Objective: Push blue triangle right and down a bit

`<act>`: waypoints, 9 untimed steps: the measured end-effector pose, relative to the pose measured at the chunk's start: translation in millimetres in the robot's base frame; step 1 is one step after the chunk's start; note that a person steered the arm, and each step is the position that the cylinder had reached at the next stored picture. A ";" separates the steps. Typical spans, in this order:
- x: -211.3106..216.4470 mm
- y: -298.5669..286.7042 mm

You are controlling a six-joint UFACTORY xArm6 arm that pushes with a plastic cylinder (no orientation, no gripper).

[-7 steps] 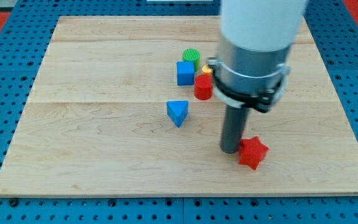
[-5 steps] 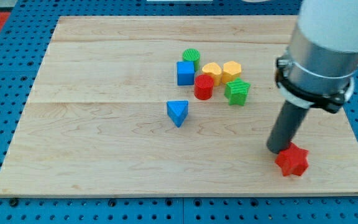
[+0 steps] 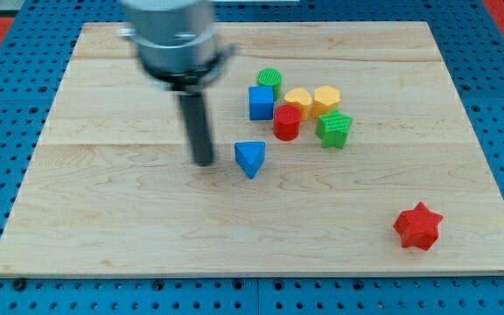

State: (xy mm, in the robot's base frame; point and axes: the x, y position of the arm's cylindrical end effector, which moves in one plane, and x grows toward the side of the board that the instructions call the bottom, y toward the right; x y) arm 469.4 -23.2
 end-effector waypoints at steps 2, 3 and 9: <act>17.0 122.9; 3.0 115.2; -10.4 207.7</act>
